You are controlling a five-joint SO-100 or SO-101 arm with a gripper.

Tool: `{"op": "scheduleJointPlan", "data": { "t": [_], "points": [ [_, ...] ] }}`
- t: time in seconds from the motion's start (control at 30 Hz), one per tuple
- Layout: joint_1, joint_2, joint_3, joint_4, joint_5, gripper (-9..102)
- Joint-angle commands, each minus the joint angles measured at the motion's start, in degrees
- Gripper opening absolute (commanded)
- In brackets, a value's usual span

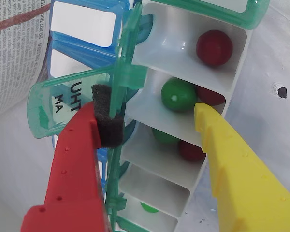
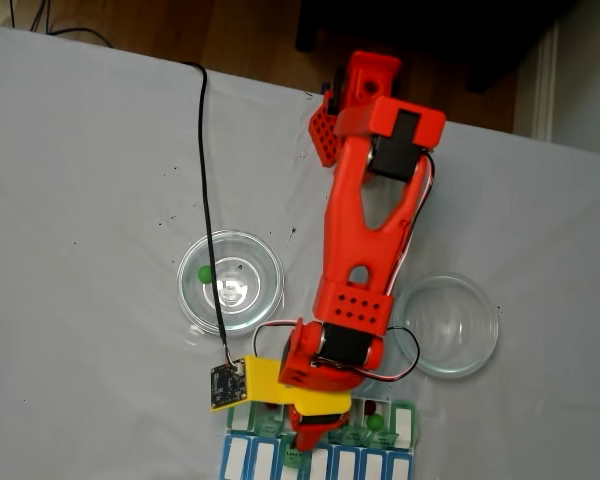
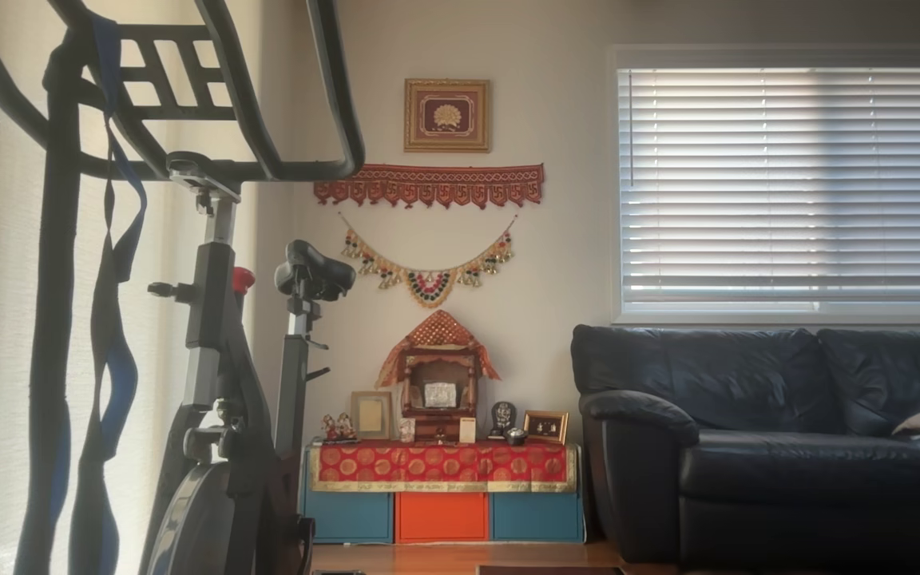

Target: Sort medicines into box.

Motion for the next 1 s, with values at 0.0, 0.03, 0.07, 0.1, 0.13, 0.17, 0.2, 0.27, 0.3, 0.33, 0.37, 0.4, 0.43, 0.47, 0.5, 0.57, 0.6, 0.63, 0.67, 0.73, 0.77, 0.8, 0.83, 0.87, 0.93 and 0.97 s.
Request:
{"op": "scheduleJointPlan", "data": {
  "t": [0.0, 0.03, 0.07, 0.1, 0.13, 0.17, 0.2, 0.27, 0.3, 0.33, 0.37, 0.4, 0.43, 0.47, 0.5, 0.57, 0.6, 0.63, 0.67, 0.73, 0.77, 0.8, 0.83, 0.87, 0.93, 0.97],
  "points": [
    [-1.1, 5.7, -5.1, 0.6, -0.9, 27],
    [-1.1, 5.8, -5.2, 1.1, -1.0, 24],
    [-1.1, 5.6, -5.8, 2.3, -1.1, 21],
    [-0.9, 5.2, -7.0, 4.4, -1.4, 16],
    [-0.8, 5.1, -7.8, 5.6, -1.4, 11],
    [-0.6, 5.2, -8.3, 6.9, -1.3, 7],
    [-0.5, 5.5, -8.4, 8.0, -1.7, 5],
    [-0.6, 7.0, -7.9, 10.1, -2.1, 1],
    [-0.6, 7.3, -8.3, 12.8, -2.3, 1],
    [-0.4, 6.9, -10.5, 17.3, -3.3, 1],
    [0.1, 5.5, -14.0, 22.4, -4.0, 1],
    [0.7, 4.3, -17.1, 27.0, -4.4, 1],
    [1.4, 3.3, -20.4, 31.6, -5.2, 1],
    [2.1, 2.8, -22.9, 35.4, -5.9, 1],
    [2.7, 2.6, -24.6, 38.4, -6.7, 1],
    [4.1, 2.7, -27.0, 42.5, -7.6, 1],
    [4.9, 3.0, -27.9, 44.2, -7.9, 1],
    [5.7, 3.3, -28.5, 45.7, -8.3, 1],
    [6.6, 3.7, -28.7, 46.9, -9.0, 1],
    [8.5, 4.6, -28.8, 49.9, -11.3, 1],
    [9.6, 5.4, -28.0, 51.1, -12.6, 1],
    [10.6, 6.3, -26.9, 51.8, -13.5, 1],
    [11.6, 7.3, -25.6, 52.0, -14.3, 1],
    [12.6, 8.1, -24.4, 52.0, -14.6, 1],
    [14.1, 9.1, -22.9, 51.8, -13.9, 1],
    [14.7, 9.7, -22.1, 51.5, -14.0, 1]
  ]
}}
